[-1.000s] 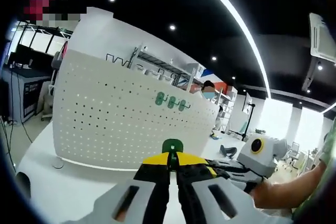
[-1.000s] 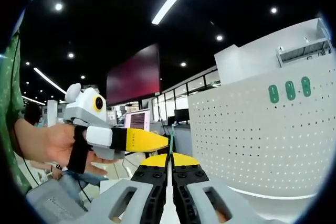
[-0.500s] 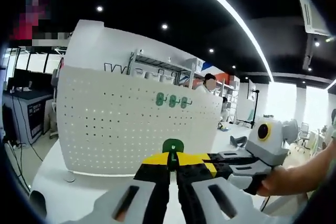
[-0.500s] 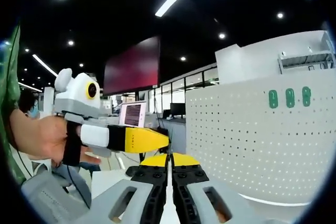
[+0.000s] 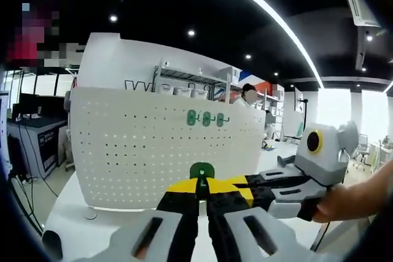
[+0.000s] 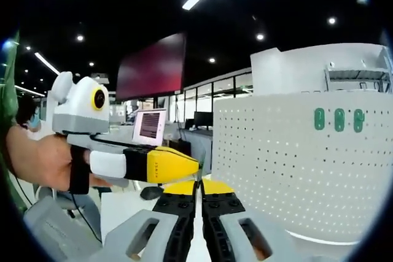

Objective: Insert the hook assembly into the mounting plate slot until the hook locks in place.

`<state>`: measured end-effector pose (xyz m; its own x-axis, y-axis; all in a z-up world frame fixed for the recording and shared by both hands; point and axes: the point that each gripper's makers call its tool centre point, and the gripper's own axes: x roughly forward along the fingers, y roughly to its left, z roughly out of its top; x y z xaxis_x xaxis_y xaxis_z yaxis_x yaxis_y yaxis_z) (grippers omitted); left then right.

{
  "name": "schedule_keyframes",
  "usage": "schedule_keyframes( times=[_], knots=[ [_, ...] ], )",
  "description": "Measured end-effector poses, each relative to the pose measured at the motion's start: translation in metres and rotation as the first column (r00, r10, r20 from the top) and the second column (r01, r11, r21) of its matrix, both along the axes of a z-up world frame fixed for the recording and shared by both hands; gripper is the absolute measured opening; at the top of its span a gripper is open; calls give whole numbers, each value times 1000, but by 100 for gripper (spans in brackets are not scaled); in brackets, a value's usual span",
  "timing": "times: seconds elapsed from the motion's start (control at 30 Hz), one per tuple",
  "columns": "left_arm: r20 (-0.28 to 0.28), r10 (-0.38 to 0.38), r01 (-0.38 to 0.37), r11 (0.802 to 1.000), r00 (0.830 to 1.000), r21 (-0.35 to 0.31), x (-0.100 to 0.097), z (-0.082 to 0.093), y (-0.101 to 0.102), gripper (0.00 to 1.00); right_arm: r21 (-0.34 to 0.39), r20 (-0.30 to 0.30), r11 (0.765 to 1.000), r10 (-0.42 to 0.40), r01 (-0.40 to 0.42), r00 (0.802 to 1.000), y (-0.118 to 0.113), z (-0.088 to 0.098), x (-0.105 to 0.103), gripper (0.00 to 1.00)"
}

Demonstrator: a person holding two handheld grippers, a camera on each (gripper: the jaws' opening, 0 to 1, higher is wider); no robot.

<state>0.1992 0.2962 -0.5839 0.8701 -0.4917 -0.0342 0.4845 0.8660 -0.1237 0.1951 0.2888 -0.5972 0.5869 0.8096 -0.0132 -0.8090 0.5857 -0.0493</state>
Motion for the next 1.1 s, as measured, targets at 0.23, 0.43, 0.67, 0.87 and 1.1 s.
schedule_keyframes(
  times=[0.23,0.43,0.67,0.87,1.1],
  knots=[
    [-4,18,-18,1000,1000,2,0,-1,3,3,-45,15,999,-18,18,1000,-4,-2,-2,5],
    [-2,30,-30,1000,1000,3,0,1,0,3,-47,17,999,-27,28,999,-12,3,-1,5],
    [9,42,-42,999,999,2,-5,7,-2,3,-60,27,998,-1,2,1000,-6,9,-2,4],
    [10,51,-51,999,999,7,-7,9,0,3,-90,75,996,16,-9,997,-2,11,-4,1],
    [16,56,-56,998,998,3,-6,13,-3,3,-90,74,996,18,-11,997,-5,16,-2,0]
  ],
)
